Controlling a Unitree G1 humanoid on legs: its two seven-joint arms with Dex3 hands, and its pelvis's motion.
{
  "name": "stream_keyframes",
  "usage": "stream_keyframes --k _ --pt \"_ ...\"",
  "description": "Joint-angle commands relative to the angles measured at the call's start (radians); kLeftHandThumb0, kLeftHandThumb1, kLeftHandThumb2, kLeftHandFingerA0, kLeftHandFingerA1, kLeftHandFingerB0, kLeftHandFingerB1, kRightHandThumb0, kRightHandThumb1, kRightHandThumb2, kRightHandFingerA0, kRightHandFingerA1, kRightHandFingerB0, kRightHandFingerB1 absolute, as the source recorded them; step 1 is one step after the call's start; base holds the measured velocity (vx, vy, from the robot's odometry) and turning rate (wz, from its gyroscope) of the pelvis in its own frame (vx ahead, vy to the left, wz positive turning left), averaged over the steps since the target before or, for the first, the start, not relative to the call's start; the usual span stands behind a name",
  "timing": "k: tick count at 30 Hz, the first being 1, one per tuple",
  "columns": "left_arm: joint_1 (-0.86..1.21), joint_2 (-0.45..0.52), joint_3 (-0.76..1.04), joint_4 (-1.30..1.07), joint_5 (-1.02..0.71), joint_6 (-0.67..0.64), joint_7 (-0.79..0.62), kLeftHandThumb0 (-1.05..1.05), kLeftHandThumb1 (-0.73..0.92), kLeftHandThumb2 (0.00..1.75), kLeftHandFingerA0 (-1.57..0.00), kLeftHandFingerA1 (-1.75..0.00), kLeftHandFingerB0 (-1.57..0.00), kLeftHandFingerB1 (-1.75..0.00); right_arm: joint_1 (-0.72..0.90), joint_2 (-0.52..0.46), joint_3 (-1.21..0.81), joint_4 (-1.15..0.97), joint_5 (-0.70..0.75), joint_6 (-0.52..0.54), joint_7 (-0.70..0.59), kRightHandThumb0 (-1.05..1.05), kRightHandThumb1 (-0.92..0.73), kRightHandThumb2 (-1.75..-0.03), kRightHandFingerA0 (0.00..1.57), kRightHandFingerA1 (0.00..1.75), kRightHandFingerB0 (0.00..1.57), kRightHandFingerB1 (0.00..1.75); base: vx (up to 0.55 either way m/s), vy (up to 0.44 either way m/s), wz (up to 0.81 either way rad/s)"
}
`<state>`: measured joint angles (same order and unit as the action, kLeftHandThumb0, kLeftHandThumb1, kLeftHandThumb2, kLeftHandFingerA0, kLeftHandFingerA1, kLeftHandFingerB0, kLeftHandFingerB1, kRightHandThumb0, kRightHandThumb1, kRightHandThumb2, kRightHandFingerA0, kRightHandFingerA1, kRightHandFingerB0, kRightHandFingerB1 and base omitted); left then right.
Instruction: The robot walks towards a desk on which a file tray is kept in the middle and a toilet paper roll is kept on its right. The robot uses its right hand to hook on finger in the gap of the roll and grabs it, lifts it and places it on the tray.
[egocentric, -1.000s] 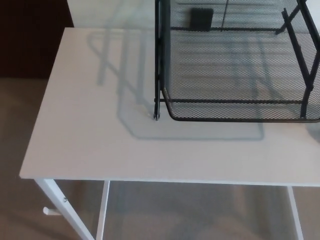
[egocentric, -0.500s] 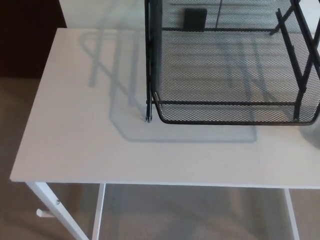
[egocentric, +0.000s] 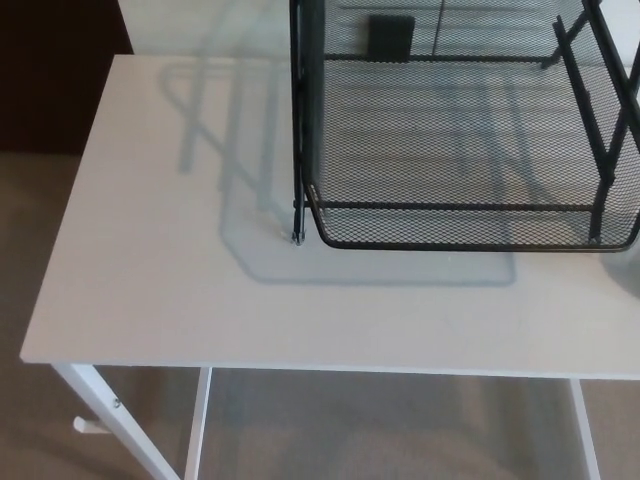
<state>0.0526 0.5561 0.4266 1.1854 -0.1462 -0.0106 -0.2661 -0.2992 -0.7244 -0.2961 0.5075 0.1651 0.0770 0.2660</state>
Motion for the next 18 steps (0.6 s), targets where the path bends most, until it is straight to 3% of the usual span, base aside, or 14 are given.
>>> stream_keyframes --k 1,2,6,10,11,12,14,15,18 --pt "0.009 0.015 0.003 0.002 -0.011 -0.028 0.006 -0.79 0.91 0.71 -0.25 -0.48 -0.15 -0.34 0.057 -0.041 0.108 -0.062 -0.09 0.017 0.086 -0.55 -0.42 -0.72 0.22 0.49 0.08 0.37 0.0 0.0 0.0" --pt "0.008 0.015 0.005 0.001 -0.014 -0.024 0.003 -0.78 0.92 0.7 -0.24 -0.48 -0.14 -0.33 0.053 -0.047 0.132 -0.057 -0.099 0.027 0.103 -0.47 -0.54 -0.57 0.22 0.42 0.13 0.27 0.0 0.0 0.0" --pt "0.01 0.014 0.004 -0.004 -0.014 -0.024 -0.001 -0.77 0.91 0.71 -0.23 -0.47 -0.12 -0.33 0.089 -0.068 0.191 -0.128 -0.134 0.088 0.116 -0.46 -0.55 -0.58 0.18 0.39 0.14 0.27 0.0 0.0 0.0" --pt "0.021 0.013 0.002 -0.007 -0.012 -0.028 0.001 -0.78 0.91 0.71 -0.25 -0.46 -0.14 -0.32 0.116 -0.079 0.223 -0.153 -0.168 0.083 0.119 -0.4 -0.57 -0.59 0.18 0.38 0.1 0.23 0.0 0.0 0.0" --pt "0.025 0.012 -0.004 -0.014 -0.006 -0.031 0.002 -0.78 0.91 0.72 -0.25 -0.46 -0.14 -0.33 0.124 -0.099 0.241 -0.145 -0.188 0.066 0.136 -0.27 -0.52 -0.99 0.02 0.5 0.0 0.49 0.0 0.0 0.0" --pt "0.026 0.012 -0.003 -0.017 -0.009 -0.027 0.001 -0.78 0.91 0.72 -0.25 -0.46 -0.14 -0.33 0.127 -0.102 0.245 -0.15 -0.193 0.073 0.137 -0.38 -0.58 -0.6 0.18 0.38 0.1 0.22 0.0 0.0 0.0" --pt "0.026 0.016 0.001 -0.017 -0.013 -0.023 0.004 -0.78 0.92 0.71 -0.27 -0.47 -0.16 -0.33 0.127 -0.112 0.264 -0.148 -0.211 0.072 0.145 -0.39 -0.6 -0.6 0.2 0.41 0.09 0.21 0.0 0.0 0.0" --pt "0.023 0.018 0.004 -0.015 -0.016 -0.015 0.005 -0.78 0.91 0.72 -0.25 -0.47 -0.15 -0.33 0.127 -0.123 0.275 -0.155 -0.219 0.09 0.157 -0.28 -0.55 -1.01 0.02 0.51 0.0 0.49 0.0 0.0 0.0" --pt "0.02 0.02 0.006 -0.015 -0.017 -0.01 0.005 -0.78 0.91 0.72 -0.25 -0.47 -0.15 -0.33 0.127 -0.126 0.278 -0.158 -0.22 0.1 0.16 -0.28 -0.55 -1.01 0.02 0.51 0.0 0.49 0.0 0.0 0.0"
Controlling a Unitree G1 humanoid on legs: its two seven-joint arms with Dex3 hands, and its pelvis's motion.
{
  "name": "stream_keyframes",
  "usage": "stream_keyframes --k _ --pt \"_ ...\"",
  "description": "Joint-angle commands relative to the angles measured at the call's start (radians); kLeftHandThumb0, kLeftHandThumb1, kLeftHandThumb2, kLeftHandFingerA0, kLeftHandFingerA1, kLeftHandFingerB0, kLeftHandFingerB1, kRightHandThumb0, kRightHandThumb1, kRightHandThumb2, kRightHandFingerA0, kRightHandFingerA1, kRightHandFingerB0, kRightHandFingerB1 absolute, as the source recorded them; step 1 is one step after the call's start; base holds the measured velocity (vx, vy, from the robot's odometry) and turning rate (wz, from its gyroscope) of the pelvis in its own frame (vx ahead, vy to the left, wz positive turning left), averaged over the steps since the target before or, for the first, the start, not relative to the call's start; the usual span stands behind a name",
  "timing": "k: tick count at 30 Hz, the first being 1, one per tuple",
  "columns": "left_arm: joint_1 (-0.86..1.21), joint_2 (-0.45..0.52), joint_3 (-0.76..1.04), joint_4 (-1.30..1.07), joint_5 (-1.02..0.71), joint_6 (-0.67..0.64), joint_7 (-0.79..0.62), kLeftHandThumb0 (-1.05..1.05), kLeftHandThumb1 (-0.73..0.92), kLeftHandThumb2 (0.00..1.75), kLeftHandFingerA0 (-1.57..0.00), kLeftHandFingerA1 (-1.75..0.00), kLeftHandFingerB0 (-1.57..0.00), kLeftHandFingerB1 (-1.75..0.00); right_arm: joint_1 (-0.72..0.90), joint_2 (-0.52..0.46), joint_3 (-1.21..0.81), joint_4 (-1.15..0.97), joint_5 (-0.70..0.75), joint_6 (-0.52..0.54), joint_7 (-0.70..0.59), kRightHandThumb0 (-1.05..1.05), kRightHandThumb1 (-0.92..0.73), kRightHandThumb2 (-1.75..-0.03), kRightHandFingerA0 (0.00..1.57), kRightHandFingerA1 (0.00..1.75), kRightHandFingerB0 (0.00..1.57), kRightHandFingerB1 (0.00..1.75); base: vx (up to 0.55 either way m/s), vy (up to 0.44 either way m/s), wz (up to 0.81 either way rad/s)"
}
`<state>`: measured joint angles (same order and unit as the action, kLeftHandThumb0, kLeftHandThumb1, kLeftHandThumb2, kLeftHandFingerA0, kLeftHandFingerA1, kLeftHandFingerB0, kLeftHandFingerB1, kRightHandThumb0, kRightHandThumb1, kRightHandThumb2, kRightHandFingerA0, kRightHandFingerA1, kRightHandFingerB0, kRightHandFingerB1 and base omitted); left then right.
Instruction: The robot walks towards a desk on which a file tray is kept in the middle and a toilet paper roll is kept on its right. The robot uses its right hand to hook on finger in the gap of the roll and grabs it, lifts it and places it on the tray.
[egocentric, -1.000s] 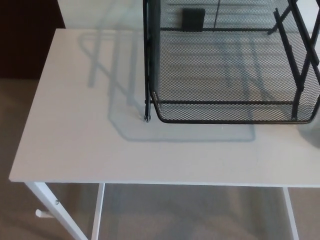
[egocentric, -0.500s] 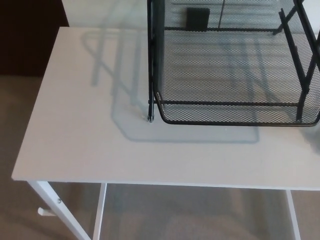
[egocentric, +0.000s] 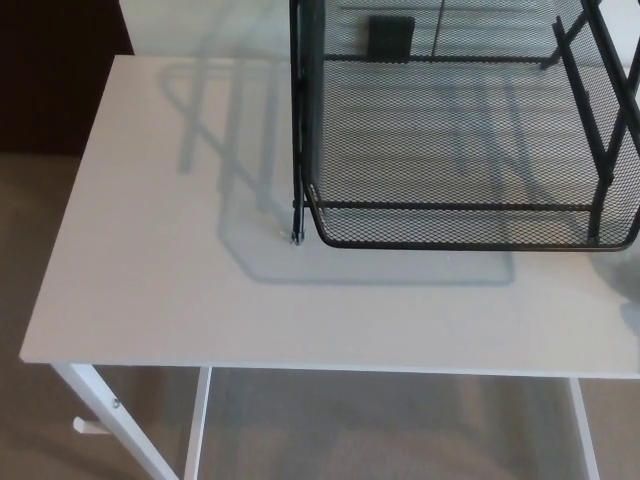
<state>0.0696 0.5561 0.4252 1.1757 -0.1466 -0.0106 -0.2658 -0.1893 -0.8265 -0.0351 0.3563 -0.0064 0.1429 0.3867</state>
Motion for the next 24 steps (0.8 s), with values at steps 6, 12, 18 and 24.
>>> stream_keyframes --k 6,12,18,24 --pt "0.011 0.017 0.015 0.006 -0.019 -0.018 0.003 -0.8 0.91 0.71 -0.27 -0.46 -0.15 -0.33 0.051 -0.037 0.017 -0.032 -0.085 0.028 0.028 -0.44 -0.6 -0.59 0.09 0.38 0.09 0.23 0.0 0.0 0.0" --pt "0.019 0.012 0.023 -0.005 -0.025 -0.016 0.0 -0.76 0.91 0.71 -0.26 -0.46 -0.15 -0.33 0.067 -0.025 -0.026 -0.061 -0.116 -0.046 -0.035 -0.44 -0.56 -0.67 0.12 0.41 0.12 0.33 0.0 0.0 0.0" --pt "0.019 0.011 0.017 -0.001 -0.024 -0.018 -0.001 -0.77 0.92 0.7 -0.26 -0.45 -0.15 -0.33 0.073 -0.023 -0.039 -0.054 -0.138 -0.096 -0.053 -0.42 -0.56 -0.68 0.14 0.42 0.14 0.34 0.0 0.0 0.0" --pt "0.02 0.007 0.018 -0.002 -0.031 -0.013 -0.001 -0.76 0.91 0.71 -0.27 -0.46 -0.15 -0.34 0.1 0.019 -0.077 -0.059 -0.138 -0.129 -0.104 -0.36 -0.56 -0.67 0.18 0.43 0.17 0.35 0.0 0.0 0.0"
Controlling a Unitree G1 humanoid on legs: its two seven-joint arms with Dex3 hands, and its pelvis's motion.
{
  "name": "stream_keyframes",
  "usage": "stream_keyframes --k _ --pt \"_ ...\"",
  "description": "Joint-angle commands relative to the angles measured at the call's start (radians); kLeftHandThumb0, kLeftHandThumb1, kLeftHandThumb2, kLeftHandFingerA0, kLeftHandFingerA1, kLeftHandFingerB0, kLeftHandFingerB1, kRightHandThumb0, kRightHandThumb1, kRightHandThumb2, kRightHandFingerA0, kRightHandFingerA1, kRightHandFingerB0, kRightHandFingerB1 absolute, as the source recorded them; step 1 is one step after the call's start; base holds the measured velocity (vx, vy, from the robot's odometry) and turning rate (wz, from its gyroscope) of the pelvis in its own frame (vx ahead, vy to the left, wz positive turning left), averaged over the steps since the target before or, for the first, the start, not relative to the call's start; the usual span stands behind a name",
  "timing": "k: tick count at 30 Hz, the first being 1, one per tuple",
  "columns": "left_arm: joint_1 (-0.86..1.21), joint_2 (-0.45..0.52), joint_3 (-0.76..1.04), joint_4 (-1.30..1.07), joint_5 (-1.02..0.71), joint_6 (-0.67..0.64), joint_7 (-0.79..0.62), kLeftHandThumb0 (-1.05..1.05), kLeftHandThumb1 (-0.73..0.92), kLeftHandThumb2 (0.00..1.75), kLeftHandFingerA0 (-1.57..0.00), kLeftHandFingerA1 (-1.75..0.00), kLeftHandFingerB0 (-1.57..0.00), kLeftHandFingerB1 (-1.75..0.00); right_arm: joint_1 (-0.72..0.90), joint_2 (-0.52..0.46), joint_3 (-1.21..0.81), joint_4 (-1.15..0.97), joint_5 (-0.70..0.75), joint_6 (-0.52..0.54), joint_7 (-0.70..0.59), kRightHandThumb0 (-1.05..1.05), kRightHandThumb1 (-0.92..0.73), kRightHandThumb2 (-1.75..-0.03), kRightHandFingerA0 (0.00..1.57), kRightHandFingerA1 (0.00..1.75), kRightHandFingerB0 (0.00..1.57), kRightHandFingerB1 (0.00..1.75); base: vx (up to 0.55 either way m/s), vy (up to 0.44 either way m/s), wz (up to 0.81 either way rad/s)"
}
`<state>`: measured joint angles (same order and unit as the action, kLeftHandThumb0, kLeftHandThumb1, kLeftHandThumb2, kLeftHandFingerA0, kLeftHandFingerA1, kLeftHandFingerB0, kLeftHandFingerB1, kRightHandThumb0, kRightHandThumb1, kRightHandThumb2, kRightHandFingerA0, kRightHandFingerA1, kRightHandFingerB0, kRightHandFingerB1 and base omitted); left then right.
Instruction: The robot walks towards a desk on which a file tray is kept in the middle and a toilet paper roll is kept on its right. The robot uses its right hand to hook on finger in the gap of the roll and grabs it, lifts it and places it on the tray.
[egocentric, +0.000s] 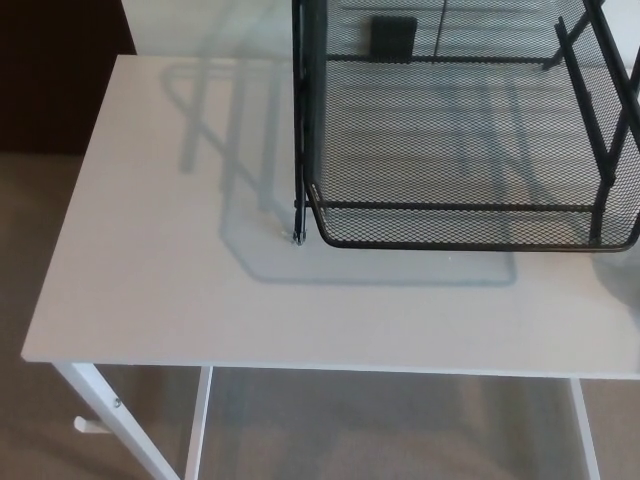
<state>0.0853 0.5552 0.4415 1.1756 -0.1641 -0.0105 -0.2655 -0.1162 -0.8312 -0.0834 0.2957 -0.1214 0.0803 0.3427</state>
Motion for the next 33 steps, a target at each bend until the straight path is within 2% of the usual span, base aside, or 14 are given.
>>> stream_keyframes --k 1,8,9,12,13,14,18,19,21,22,23,25,26,33 --pt "0.006 0.008 -0.002 -0.003 -0.01 -0.014 -0.001 -0.76 0.74 1.06 -0.22 -0.54 -0.1 -0.45 0.035 0.033 -0.039 -0.004 -0.024 -0.081 -0.076 -0.31 -0.61 -0.59 0.22 0.41 0.17 0.29 0.0 0.0 0.0" --pt "0.004 0.009 -0.017 -0.008 0.001 -0.007 0.01 -0.76 0.75 1.08 -0.26 -0.55 -0.12 -0.46 0.031 0.04 -0.071 -0.019 -0.027 -0.098 -0.073 -0.39 -0.55 -0.69 0.04 0.3 0.06 0.21 0.0 0.0 0.0" --pt "0.006 0.009 -0.02 -0.01 0.003 -0.011 0.009 -0.77 0.92 0.71 -0.32 -0.46 -0.17 -0.34 0.026 0.039 -0.071 -0.02 -0.028 -0.097 -0.07 -0.39 -0.54 -0.68 0.04 0.27 0.07 0.2 0.0 0.0 0.0" --pt "0.007 0.01 -0.027 -0.001 0.005 -0.023 0.011 -0.76 0.75 1.08 -0.28 -0.55 -0.12 -0.45 0.019 0.045 -0.072 -0.03 -0.029 -0.096 -0.069 -0.32 -0.59 -0.57 0.0 0.34 0.06 0.26 0.0 0.0 0.0" --pt "0.011 0.011 -0.035 0.001 0.013 -0.032 0.015 -0.77 0.92 0.71 -0.32 -0.46 -0.17 -0.34 0.027 0.048 -0.075 -0.045 -0.027 -0.097 -0.068 -0.34 -0.53 -0.67 0.02 0.27 0.06 0.24 0.0 0.0 0.0" --pt "0.01 0.01 -0.029 0.005 0.004 -0.032 0.014 -0.76 0.74 1.07 -0.29 -0.56 -0.12 -0.46 0.035 0.053 -0.078 -0.057 -0.024 -0.092 -0.067 -0.35 -0.52 -0.69 0.01 0.27 0.05 0.23 0.0 0.0 0.0" --pt "0.012 0.012 -0.04 0.003 0.008 -0.035 0.022 -0.76 0.74 1.08 -0.32 -0.57 -0.12 -0.46 0.042 0.057 -0.079 -0.054 -0.028 -0.12 -0.067 -0.34 -0.52 -0.68 0.02 0.28 0.06 0.2 0.0 0.0 0.0" --pt "0.012 0.01 -0.036 -0.002 0.001 -0.025 0.023 -0.78 0.91 0.72 -0.38 -0.48 -0.18 -0.34 0.043 0.059 -0.083 -0.056 -0.02 -0.117 -0.06 -0.34 -0.51 -0.71 0.01 0.28 0.05 0.19 0.0 0.0 0.0" --pt "0.014 0.011 -0.042 0.0 0.005 -0.029 0.02 -0.77 0.92 0.71 -0.4 -0.48 -0.19 -0.34 0.057 0.055 -0.091 -0.063 -0.023 -0.136 -0.06 -0.31 -0.58 -0.58 0.01 0.32 0.0 0.23 0.0 0.0 0.0" --pt "0.014 0.011 -0.042 0.009 0.005 -0.037 0.019 -0.77 0.74 1.08 -0.37 -0.59 -0.15 -0.47 0.062 0.055 -0.096 -0.066 -0.021 -0.136 -0.059 -0.32 -0.52 -0.7 0.03 0.31 0.04 0.16 0.0 0.0 0.0" --pt "0.014 0.011 -0.043 0.012 0.005 -0.039 0.019 -0.77 0.92 0.71 -0.4 -0.48 -0.19 -0.34 0.064 0.054 -0.098 -0.068 -0.023 -0.134 -0.058 -0.32 -0.52 -0.71 0.02 0.3 0.05 0.17 0.0 0.0 0.0" --pt "0.014 0.011 -0.04 0.01 0.0 -0.037 0.018 -0.78 0.74 1.08 -0.36 -0.58 -0.15 -0.47 0.071 0.053 -0.102 -0.071 -0.025 -0.139 -0.057 -0.33 -0.51 -0.71 0.02 0.3 0.04 0.18 0.0 0.0 0.0" --pt "0.016 0.011 -0.039 0.008 -0.001 -0.036 0.016 -0.78 0.91 0.72 -0.39 -0.48 -0.17 -0.34 0.076 0.055 -0.104 -0.061 -0.027 -0.152 -0.064 -0.33 -0.52 -0.69 0.03 0.28 0.06 0.18 0.0 0.0 0.0" --pt "0.015 0.018 -0.042 0.012 0.002 -0.042 0.012 -0.78 0.92 0.71 -0.37 -0.49 -0.17 -0.35 0.177 0.045 -0.134 -0.118 -0.031 -0.159 -0.052 -0.36 -0.51 -0.7 0.02 0.25 0.05 0.21 0.0 0.0 0.0"
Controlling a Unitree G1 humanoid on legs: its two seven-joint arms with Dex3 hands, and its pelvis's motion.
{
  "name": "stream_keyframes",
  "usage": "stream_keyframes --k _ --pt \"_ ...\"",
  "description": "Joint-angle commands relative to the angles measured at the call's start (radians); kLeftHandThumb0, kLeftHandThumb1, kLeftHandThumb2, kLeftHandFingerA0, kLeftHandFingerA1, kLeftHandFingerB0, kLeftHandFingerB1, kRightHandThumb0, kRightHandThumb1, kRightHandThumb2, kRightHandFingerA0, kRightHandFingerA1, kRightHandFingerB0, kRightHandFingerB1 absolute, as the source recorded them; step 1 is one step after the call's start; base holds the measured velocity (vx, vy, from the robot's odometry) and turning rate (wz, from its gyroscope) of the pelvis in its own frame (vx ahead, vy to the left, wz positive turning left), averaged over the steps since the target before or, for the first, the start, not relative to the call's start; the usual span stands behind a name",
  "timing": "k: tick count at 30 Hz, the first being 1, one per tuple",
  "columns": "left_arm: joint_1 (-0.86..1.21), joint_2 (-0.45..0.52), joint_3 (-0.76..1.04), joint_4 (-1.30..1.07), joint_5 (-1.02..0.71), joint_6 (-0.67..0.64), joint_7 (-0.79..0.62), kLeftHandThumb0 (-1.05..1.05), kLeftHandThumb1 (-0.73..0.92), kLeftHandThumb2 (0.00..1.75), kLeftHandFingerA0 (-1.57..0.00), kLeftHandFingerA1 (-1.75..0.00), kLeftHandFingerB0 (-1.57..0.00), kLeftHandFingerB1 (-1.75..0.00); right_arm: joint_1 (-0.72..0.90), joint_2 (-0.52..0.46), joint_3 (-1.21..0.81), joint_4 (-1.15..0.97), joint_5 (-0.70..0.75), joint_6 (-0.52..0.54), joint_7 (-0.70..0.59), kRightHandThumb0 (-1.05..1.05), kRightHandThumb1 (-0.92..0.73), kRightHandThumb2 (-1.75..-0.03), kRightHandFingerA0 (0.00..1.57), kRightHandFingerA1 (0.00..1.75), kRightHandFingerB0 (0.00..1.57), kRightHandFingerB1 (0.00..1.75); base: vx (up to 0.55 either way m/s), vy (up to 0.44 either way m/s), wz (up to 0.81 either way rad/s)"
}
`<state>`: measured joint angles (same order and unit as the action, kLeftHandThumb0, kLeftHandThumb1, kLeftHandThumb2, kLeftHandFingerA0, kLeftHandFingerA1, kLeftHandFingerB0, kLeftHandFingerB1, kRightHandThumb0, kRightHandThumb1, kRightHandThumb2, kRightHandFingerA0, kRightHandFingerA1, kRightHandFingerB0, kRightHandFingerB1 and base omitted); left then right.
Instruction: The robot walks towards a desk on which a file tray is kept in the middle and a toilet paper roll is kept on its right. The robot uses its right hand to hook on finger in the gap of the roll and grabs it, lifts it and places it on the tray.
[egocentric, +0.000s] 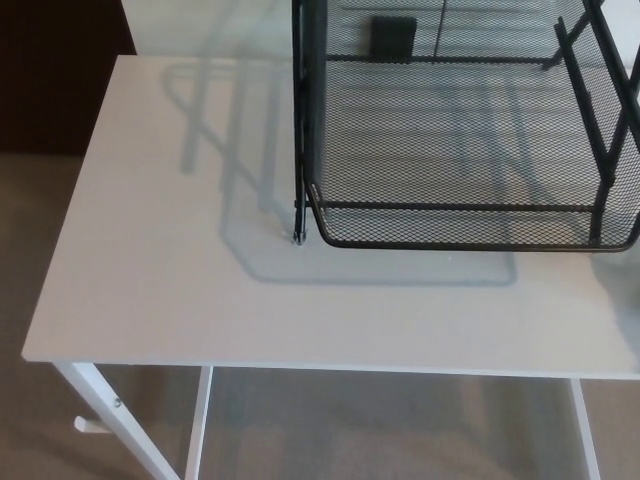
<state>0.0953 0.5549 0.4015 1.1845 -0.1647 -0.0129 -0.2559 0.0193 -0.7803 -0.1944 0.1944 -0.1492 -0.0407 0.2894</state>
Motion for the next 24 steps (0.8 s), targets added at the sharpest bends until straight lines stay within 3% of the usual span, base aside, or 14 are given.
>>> stream_keyframes --k 1,6,12,13,15,19,24 --pt "0.005 0.019 -0.002 0.004 0.003 -0.04 0.002 -0.78 0.92 0.71 -0.37 -0.49 -0.17 -0.35 0.042 -0.005 -0.024 -0.018 -0.003 -0.038 0.002 -0.36 -0.51 -0.7 0.02 0.25 0.05 0.21 0.0 0.0 0.0" --pt "0.004 0.024 -0.003 0.01 0.005 -0.04 0.011 -0.78 0.92 0.71 -0.39 -0.46 -0.19 -0.34 0.103 0.0 -0.055 -0.004 0.007 -0.131 -0.005 -0.35 -0.54 -0.64 0.06 0.3 0.08 0.23 0.0 0.0 0.0" --pt "0.01 0.025 0.0 0.002 0.0 -0.05 -0.001 -0.78 0.92 0.7 -0.38 -0.47 -0.18 -0.34 0.113 0.017 -0.058 -0.017 0.012 -0.127 0.002 -0.34 -0.58 -0.59 0.07 0.27 0.09 0.24 0.0 0.0 0.0" --pt "0.006 0.025 0.002 0.007 -0.001 -0.045 0.001 -0.77 0.92 0.71 -0.37 -0.47 -0.18 -0.34 0.111 0.02 -0.053 -0.021 0.007 -0.12 0.003 -0.37 -0.53 -0.69 0.04 0.24 0.07 0.24 0.0 0.0 0.0" --pt "-0.001 0.026 0.003 0.015 -0.001 -0.038 0.006 -0.77 0.92 0.71 -0.37 -0.47 -0.18 -0.34 0.103 0.024 -0.04 -0.031 -0.004 -0.102 0.005 -0.32 -0.57 -0.61 0.04 0.25 0.07 0.24 0.0 0.0 0.0" --pt "-0.005 0.029 -0.003 0.013 0.005 -0.034 0.005 -0.79 0.91 0.73 -0.37 -0.46 -0.17 -0.34 0.098 0.032 -0.031 -0.061 -0.011 -0.056 0.012 -0.38 -0.55 -0.67 0.05 0.22 0.07 0.26 0.0 0.0 0.0" --pt "-0.003 0.031 -0.007 0.012 0.007 -0.033 0.005 -0.79 0.92 0.73 -0.37 -0.46 -0.16 -0.34 0.079 0.037 -0.001 -0.065 -0.044 -0.071 -0.01 -0.33 -0.55 -0.59 0.04 0.32 0.08 0.25 0.0 0.0 0.0"
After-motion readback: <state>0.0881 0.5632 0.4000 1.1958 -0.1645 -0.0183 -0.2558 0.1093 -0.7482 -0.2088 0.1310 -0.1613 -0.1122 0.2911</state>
